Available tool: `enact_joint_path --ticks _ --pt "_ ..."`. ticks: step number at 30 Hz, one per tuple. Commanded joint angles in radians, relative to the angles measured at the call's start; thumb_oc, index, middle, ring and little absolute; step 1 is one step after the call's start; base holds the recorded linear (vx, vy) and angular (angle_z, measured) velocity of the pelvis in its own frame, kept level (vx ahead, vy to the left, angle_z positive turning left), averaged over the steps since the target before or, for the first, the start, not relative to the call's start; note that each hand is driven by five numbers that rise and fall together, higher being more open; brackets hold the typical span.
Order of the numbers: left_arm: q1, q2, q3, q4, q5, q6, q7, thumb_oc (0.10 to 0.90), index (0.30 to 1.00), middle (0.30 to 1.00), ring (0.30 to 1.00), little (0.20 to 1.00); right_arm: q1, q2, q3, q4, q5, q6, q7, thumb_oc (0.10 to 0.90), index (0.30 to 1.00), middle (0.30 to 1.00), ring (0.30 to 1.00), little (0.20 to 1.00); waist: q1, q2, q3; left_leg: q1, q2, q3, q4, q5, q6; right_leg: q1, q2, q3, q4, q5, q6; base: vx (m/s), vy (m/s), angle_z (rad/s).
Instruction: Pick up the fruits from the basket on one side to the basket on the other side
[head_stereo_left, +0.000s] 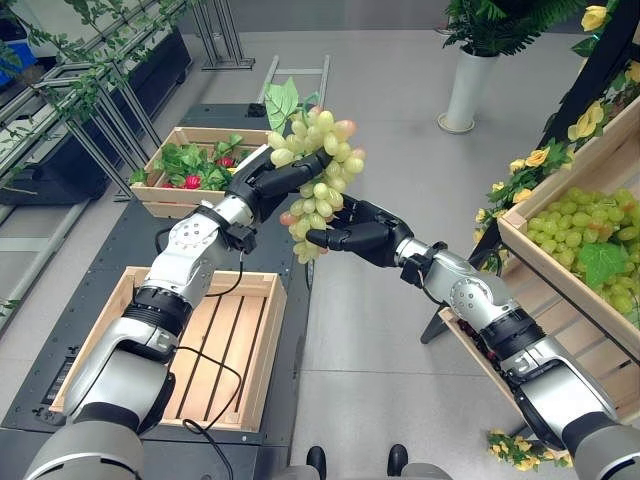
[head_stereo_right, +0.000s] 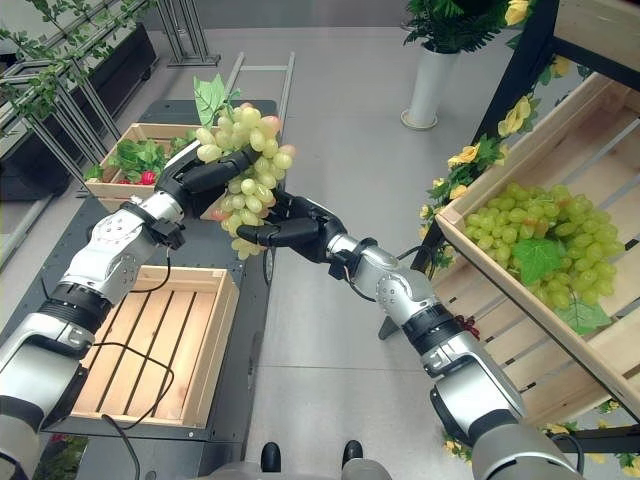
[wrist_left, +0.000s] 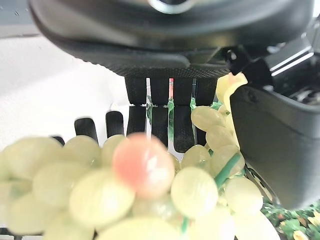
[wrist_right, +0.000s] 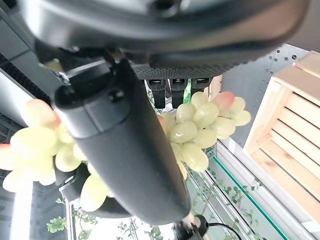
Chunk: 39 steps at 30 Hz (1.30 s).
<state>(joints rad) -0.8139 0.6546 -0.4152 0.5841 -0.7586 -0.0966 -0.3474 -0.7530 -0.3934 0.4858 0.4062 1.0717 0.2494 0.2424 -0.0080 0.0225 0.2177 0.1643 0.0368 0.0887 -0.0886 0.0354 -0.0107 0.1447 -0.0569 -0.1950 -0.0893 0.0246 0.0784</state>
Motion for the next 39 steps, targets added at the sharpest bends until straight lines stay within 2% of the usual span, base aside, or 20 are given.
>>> enact_joint_path --ticks 1,6,13,14,15,16,17,29,35,36,37,39 --pt "-0.081 -0.087 -0.003 -0.056 -0.076 -0.144 -0.069 0.400 0.300 0.300 0.300 0.300 -0.002 0.144 -0.014 -0.061 0.121 -0.133 0.010 0.800 0.900 0.900 0.900 0.900 0.028 -0.012 -0.195 -0.027 -0.061 -0.026 0.001 -0.076 0.001 0.010 0.023 -0.009 0.002 -0.059 -0.048 0.00 0.000 0.00" --pt "-0.056 -0.109 -0.002 -0.067 -0.098 -0.136 -0.098 0.400 0.300 0.300 0.300 0.300 -0.009 0.160 -0.017 -0.079 0.152 -0.144 -0.008 0.800 0.900 0.900 0.900 0.900 0.030 -0.017 -0.193 -0.022 -0.061 -0.027 0.001 -0.078 0.003 0.012 0.024 -0.004 0.002 -0.057 -0.049 0.00 0.000 0.00" --pt "-0.025 -0.148 -0.002 -0.108 -0.109 -0.138 -0.138 0.400 0.300 0.300 0.300 0.300 0.017 0.200 -0.036 -0.082 0.266 -0.177 -0.013 0.800 0.900 0.900 0.900 0.900 0.032 -0.021 -0.200 -0.019 -0.058 -0.021 0.001 -0.080 0.004 0.015 0.024 -0.003 0.002 -0.056 -0.047 0.00 0.000 0.00" --pt "-0.019 -0.151 -0.004 -0.119 -0.104 -0.140 -0.147 0.400 0.300 0.300 0.300 0.300 0.027 0.209 -0.043 -0.087 0.308 -0.184 -0.024 0.645 0.667 0.667 0.667 0.667 0.032 -0.021 -0.200 -0.018 -0.058 -0.021 0.001 -0.080 0.005 0.015 0.025 -0.001 0.002 -0.054 -0.046 0.00 0.000 0.00" --pt "-0.016 -0.152 -0.005 -0.127 -0.108 -0.140 -0.152 0.400 0.300 0.300 0.300 0.300 0.031 0.213 -0.048 -0.087 0.333 -0.186 -0.034 0.591 0.587 0.587 0.587 0.587 0.032 -0.021 -0.199 -0.018 -0.058 -0.021 0.001 -0.080 0.006 0.015 0.025 -0.001 0.002 -0.054 -0.046 0.00 0.000 0.00" --pt "-0.013 -0.151 -0.004 -0.134 -0.121 -0.141 -0.161 0.400 0.300 0.300 0.300 0.300 0.039 0.221 -0.055 -0.084 0.360 -0.192 -0.044 0.518 0.476 0.476 0.476 0.476 0.032 -0.020 -0.200 -0.017 -0.058 -0.020 0.001 -0.081 0.006 0.015 0.025 0.000 0.002 -0.053 -0.046 0.00 0.000 0.00" --pt "-0.011 -0.151 -0.001 -0.136 -0.126 -0.142 -0.166 0.400 0.300 0.300 0.300 0.300 0.045 0.225 -0.059 -0.082 0.370 -0.193 -0.046 0.400 0.300 0.300 0.300 0.300 0.033 -0.020 -0.200 -0.016 -0.058 -0.020 0.001 -0.081 0.007 0.016 0.025 0.001 0.002 -0.053 -0.046 0.00 0.000 0.00" --pt "-0.001 -0.137 0.028 -0.083 -0.109 -0.145 -0.105 0.400 0.300 0.300 0.300 0.300 0.058 0.223 -0.094 -0.063 0.374 -0.262 -0.078 0.400 0.300 0.300 0.300 0.300 0.032 -0.017 -0.199 -0.015 -0.058 -0.018 0.001 -0.081 0.005 0.015 0.024 0.000 0.002 -0.049 -0.043 0.00 0.000 0.00" --pt "0.027 -0.119 0.072 -0.020 -0.098 -0.160 -0.065 0.405 0.307 0.307 0.307 0.307 0.079 0.205 -0.112 -0.070 0.349 -0.265 -0.069 0.400 0.300 0.300 0.300 0.300 0.028 -0.014 -0.200 -0.014 -0.058 -0.016 0.001 -0.080 0.004 0.015 0.023 0.001 0.002 -0.050 -0.042 0.00 0.000 0.00" --pt "0.037 -0.113 0.091 0.004 -0.103 -0.164 -0.050 0.569 0.554 0.554 0.554 0.554 0.092 0.198 -0.121 -0.072 0.336 -0.267 -0.066 0.400 0.300 0.300 0.300 0.300 0.027 -0.014 -0.200 -0.015 -0.057 -0.014 0.001 -0.080 0.004 0.015 0.023 0.001 0.002 -0.050 -0.041 0.00 0.000 0.00" --pt "0.042 -0.111 0.101 0.016 -0.104 -0.168 -0.043 0.593 0.589 0.589 0.589 0.589 0.098 0.194 -0.124 -0.073 0.329 -0.268 -0.066 0.400 0.300 0.300 0.300 0.300 0.026 -0.014 -0.200 -0.015 -0.057 -0.014 0.001 -0.080 0.004 0.014 0.023 0.002 0.002 -0.050 -0.042 0.00 0.000 0.00" --pt "0.055 -0.109 0.122 0.042 -0.101 -0.182 -0.017 0.681 0.721 0.721 0.721 0.721 0.113 0.187 -0.133 -0.072 0.305 -0.271 -0.062 0.400 0.300 0.300 0.300 0.300 0.023 -0.013 -0.200 -0.015 -0.056 -0.012 0.001 -0.080 0.003 0.013 0.022 0.002 0.002 -0.050 -0.041 0.00 0.000 0.00"
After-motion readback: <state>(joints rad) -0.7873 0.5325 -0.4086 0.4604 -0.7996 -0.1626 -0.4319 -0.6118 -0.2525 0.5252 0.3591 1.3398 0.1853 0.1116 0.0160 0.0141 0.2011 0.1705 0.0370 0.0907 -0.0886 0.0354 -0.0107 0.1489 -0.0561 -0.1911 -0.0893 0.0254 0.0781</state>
